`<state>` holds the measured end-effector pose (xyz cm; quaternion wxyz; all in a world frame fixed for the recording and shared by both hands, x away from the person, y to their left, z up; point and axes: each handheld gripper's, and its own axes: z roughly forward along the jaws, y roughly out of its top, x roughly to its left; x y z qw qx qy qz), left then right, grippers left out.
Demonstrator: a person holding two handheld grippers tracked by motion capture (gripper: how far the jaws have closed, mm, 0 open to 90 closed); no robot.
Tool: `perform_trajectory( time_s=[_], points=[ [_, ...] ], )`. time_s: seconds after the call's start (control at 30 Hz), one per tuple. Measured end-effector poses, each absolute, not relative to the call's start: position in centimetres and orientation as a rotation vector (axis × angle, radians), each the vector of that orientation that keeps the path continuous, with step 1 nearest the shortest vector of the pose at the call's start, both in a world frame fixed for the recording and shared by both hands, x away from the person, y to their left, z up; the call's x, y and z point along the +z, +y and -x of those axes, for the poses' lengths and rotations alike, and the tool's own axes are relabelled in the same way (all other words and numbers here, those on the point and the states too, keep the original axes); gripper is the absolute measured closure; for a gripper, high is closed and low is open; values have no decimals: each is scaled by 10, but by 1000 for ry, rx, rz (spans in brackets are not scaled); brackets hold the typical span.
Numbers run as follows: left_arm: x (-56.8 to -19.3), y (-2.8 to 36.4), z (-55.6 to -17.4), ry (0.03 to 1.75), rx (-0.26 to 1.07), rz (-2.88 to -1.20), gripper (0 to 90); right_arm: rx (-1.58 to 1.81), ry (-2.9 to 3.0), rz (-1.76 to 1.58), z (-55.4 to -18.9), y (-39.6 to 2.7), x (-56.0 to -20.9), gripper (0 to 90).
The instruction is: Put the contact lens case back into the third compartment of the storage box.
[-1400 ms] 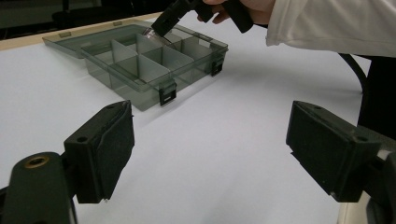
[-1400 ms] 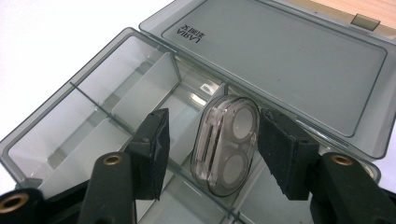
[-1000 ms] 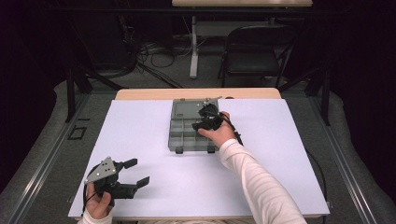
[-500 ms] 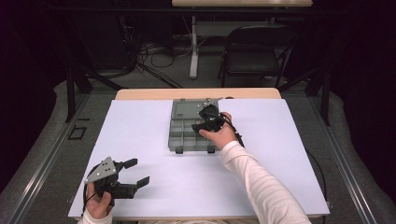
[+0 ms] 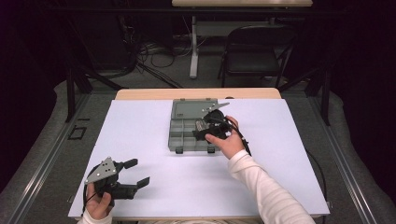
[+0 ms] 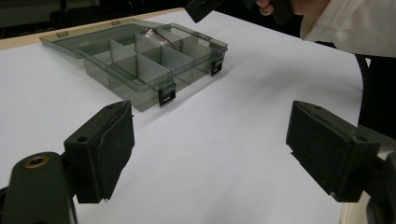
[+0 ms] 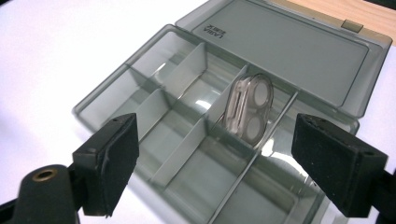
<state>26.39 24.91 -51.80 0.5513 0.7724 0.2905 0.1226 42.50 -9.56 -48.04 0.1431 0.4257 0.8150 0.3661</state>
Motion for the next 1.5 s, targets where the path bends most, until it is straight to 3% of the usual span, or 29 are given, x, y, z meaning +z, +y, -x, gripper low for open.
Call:
perform_trajectory(
  time_s=[0.77,1.5],
  points=[
    [-518,249,-262,673,281,-1836,159,1226,2263,-1147,-323,-152,-471,140],
    [-518,249,-263,675,278,-1831,159,1226,2158,-1242,-306,-188,-511,137]
  ],
)
